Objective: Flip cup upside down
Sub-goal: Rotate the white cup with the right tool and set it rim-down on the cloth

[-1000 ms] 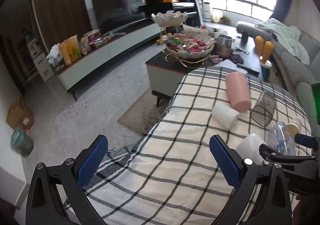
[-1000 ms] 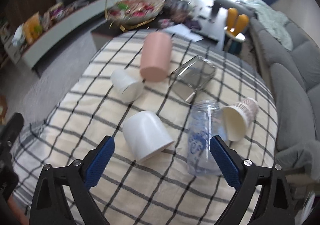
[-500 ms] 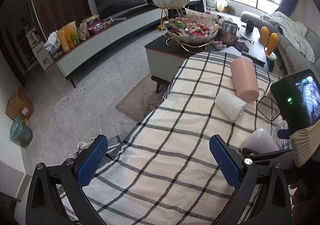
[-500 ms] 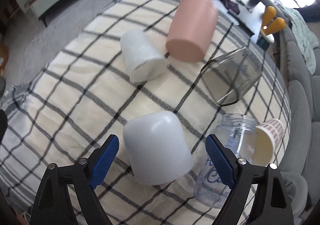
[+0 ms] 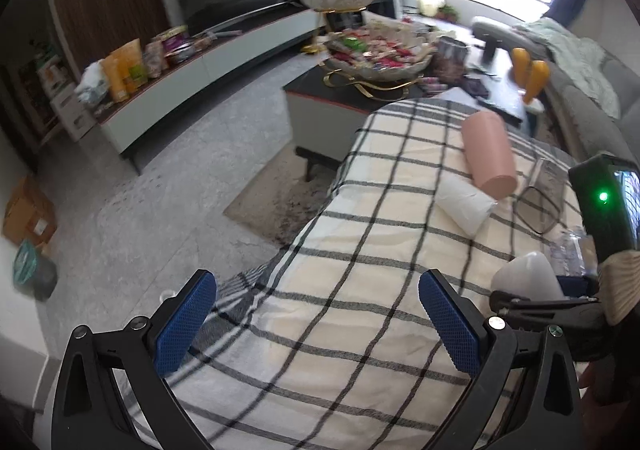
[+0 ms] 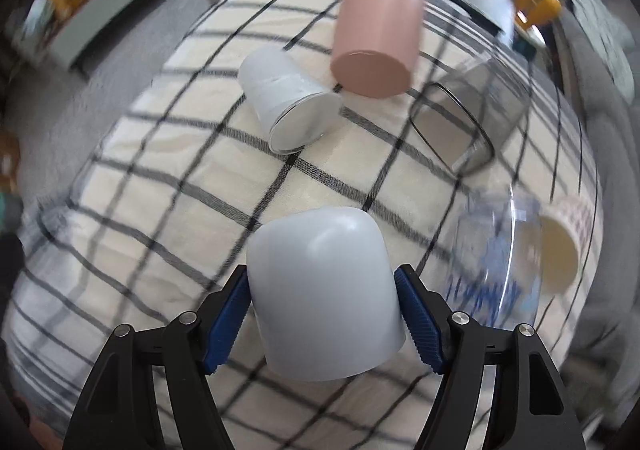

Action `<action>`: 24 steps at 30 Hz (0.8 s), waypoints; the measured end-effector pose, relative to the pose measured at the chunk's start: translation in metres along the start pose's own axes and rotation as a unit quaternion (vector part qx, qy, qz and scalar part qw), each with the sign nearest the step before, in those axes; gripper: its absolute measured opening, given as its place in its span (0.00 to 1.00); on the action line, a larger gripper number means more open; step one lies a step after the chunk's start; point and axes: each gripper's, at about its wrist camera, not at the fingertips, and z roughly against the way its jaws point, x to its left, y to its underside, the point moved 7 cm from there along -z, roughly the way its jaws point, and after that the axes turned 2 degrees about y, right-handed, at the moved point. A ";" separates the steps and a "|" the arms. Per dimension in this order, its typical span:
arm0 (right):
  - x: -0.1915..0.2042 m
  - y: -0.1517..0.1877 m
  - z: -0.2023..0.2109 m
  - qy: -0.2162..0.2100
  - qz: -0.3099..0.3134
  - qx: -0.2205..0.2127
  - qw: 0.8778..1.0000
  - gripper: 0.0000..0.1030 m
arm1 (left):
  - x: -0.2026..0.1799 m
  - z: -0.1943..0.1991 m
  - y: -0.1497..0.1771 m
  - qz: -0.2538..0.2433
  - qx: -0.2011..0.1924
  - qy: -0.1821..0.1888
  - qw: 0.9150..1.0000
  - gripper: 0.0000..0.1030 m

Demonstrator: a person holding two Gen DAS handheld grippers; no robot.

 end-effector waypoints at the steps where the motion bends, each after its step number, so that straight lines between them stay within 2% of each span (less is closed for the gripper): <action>1: -0.001 0.004 0.004 -0.016 -0.035 -0.001 0.999 0.70 | 0.002 0.002 -0.003 -0.009 -0.001 0.011 1.000 1.00; 5: 0.002 0.029 0.009 -0.068 -0.145 0.000 0.987 0.70 | 0.008 0.015 -0.010 -0.056 -0.015 0.064 0.996 1.00; 10: 0.020 0.067 0.013 -0.103 -0.225 0.003 0.969 0.70 | 0.020 0.036 -0.012 -0.107 -0.037 0.087 0.990 1.00; 18: 0.036 0.112 0.010 -0.123 -0.291 0.019 0.949 0.70 | 0.041 0.036 0.012 -0.113 0.001 0.134 0.984 1.00; 22: 0.040 0.121 0.010 -0.146 -0.332 0.012 0.932 0.70 | 0.048 0.031 0.023 -0.113 0.016 0.144 0.983 1.00; 24: 0.040 0.121 0.010 -0.146 -0.342 -0.002 0.928 0.70 | 0.053 0.028 0.026 -0.110 0.021 0.144 0.983 1.00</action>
